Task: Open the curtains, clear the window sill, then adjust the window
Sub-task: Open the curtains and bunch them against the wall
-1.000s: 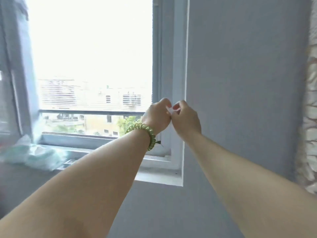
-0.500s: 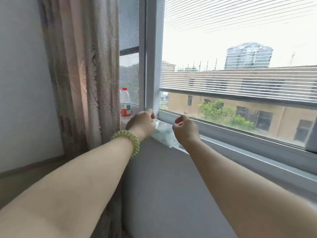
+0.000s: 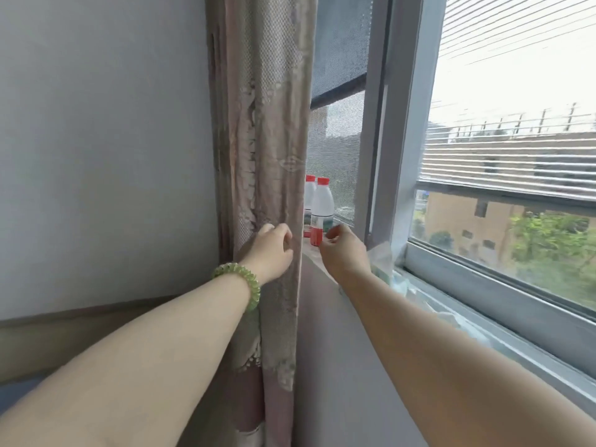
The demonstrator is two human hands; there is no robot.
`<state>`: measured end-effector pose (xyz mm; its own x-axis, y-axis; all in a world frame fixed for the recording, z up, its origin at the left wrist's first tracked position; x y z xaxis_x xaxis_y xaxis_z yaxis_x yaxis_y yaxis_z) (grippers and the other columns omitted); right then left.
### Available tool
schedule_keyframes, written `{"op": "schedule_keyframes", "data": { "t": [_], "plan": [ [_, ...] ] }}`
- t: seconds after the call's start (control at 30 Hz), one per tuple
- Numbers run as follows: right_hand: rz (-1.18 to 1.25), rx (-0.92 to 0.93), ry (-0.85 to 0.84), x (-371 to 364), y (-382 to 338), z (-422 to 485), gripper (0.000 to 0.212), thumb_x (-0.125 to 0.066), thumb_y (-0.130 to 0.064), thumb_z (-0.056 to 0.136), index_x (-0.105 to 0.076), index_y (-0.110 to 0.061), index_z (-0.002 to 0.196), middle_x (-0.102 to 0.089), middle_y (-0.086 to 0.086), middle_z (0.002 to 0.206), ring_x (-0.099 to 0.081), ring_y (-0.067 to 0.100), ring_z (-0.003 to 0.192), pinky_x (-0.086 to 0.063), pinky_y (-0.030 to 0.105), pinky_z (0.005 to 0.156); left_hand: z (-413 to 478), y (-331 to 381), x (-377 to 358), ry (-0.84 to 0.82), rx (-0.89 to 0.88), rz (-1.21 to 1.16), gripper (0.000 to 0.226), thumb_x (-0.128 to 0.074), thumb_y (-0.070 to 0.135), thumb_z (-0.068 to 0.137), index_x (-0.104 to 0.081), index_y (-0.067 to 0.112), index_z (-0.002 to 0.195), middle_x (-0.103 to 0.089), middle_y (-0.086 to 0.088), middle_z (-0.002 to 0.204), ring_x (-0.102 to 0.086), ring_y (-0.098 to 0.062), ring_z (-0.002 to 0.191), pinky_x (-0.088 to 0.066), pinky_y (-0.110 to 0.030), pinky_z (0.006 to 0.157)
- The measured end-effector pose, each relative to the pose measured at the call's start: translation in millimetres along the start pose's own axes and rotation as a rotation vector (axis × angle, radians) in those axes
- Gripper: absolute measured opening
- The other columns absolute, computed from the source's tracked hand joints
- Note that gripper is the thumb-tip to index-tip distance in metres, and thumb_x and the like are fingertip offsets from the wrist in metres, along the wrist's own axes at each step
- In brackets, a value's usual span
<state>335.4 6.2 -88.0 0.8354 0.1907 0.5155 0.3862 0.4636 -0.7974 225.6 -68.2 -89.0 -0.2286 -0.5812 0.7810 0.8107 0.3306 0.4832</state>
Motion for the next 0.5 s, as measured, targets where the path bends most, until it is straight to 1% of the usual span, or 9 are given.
{"op": "schedule_keyframes", "data": {
  "t": [0.03,0.07,0.13,0.2,0.27,0.33,0.4,0.5],
  "plan": [
    [0.014,0.003,-0.028,-11.3,0.8,19.7,0.026,-0.044,-0.019,0.091,-0.055,-0.01,0.112,-0.06,0.015,0.121,-0.055,0.032,0.112,-0.038,0.032,0.081,13.0,-4.5,-2.9,-0.005,0.028,0.009,0.029,-0.052,0.013,0.09,-0.053,0.009,0.119,-0.044,-0.011,0.128,-0.049,-0.025,0.115,-0.037,-0.025,0.094],
    [0.029,0.002,-0.037,-17.6,1.1,30.8,0.029,-0.045,-0.021,0.09,-0.053,-0.01,0.116,-0.058,0.015,0.124,-0.054,0.033,0.113,-0.04,0.032,0.084,20.9,-6.9,-4.4,0.004,0.029,0.004,0.03,-0.052,0.014,0.091,-0.051,0.01,0.121,-0.043,-0.01,0.13,-0.048,-0.025,0.116,-0.037,-0.025,0.094],
    [0.061,-0.016,-0.079,-37.2,0.6,51.8,0.041,-0.046,-0.023,0.088,-0.045,-0.01,0.127,-0.052,0.016,0.131,-0.052,0.036,0.118,-0.045,0.04,0.096,37.5,-17.1,-8.3,0.012,0.06,-0.004,0.034,-0.053,0.014,0.091,-0.049,0.009,0.124,-0.039,-0.01,0.133,-0.047,-0.025,0.118,-0.036,-0.024,0.096],
    [0.048,-0.04,-0.132,-55.5,0.0,64.0,0.052,-0.048,-0.026,0.087,-0.037,-0.012,0.136,-0.048,0.017,0.136,-0.049,0.038,0.121,-0.042,0.045,0.102,49.8,-30.1,-12.7,0.022,0.101,0.012,0.036,-0.055,0.013,0.09,-0.048,0.008,0.125,-0.036,-0.011,0.134,-0.046,-0.025,0.119,-0.035,-0.025,0.1],
    [0.066,-0.054,-0.177,-71.0,0.2,74.0,0.059,-0.048,-0.029,0.087,-0.03,-0.014,0.141,-0.043,0.018,0.14,-0.046,0.038,0.125,-0.04,0.044,0.105,61.6,-41.2,-14.1,0.027,0.135,0.036,0.039,-0.056,0.016,0.089,-0.047,0.009,0.126,-0.035,-0.011,0.133,-0.046,-0.026,0.12,-0.036,-0.03,0.103],
    [0.098,-0.043,-0.195,-81.1,-2.9,85.8,0.063,-0.049,-0.03,0.087,-0.026,-0.016,0.144,-0.041,0.017,0.142,-0.044,0.037,0.128,-0.038,0.044,0.107,73.6,-49.9,-15.1,0.021,0.157,0.045,0.041,-0.057,0.018,0.088,-0.046,0.012,0.127,-0.034,-0.01,0.133,-0.045,-0.029,0.12,-0.038,-0.035,0.105],
    [0.136,-0.011,-0.196,-91.1,-6.4,99.6,0.063,-0.051,-0.03,0.085,-0.028,-0.017,0.142,-0.044,0.016,0.14,-0.046,0.036,0.125,-0.038,0.045,0.107,85.0,-57.6,-15.3,0.005,0.161,0.064,0.042,-0.057,0.02,0.087,-0.046,0.014,0.127,-0.033,-0.009,0.133,-0.043,-0.03,0.121,-0.038,-0.038,0.106],
    [0.17,-0.01,-0.19,-105.4,-11.2,121.5,0.061,-0.052,-0.03,0.084,-0.029,-0.015,0.14,-0.047,0.017,0.137,-0.05,0.037,0.121,-0.04,0.044,0.104,102.1,-70.2,-15.4,0.008,0.177,0.087,0.048,-0.057,0.026,0.087,-0.042,0.017,0.132,-0.032,-0.007,0.138,-0.041,-0.031,0.124,-0.038,-0.039,0.105]
  ]
}}
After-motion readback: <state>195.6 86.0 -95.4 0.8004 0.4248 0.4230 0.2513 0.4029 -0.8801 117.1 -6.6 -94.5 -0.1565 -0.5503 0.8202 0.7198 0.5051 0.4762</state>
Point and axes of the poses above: each hand's wrist, its own z-axis towards the middle knuckle, its own x-axis out of the back of the hand, y = z × x, the point moved 2 cm from there along z, towards the middle knuckle
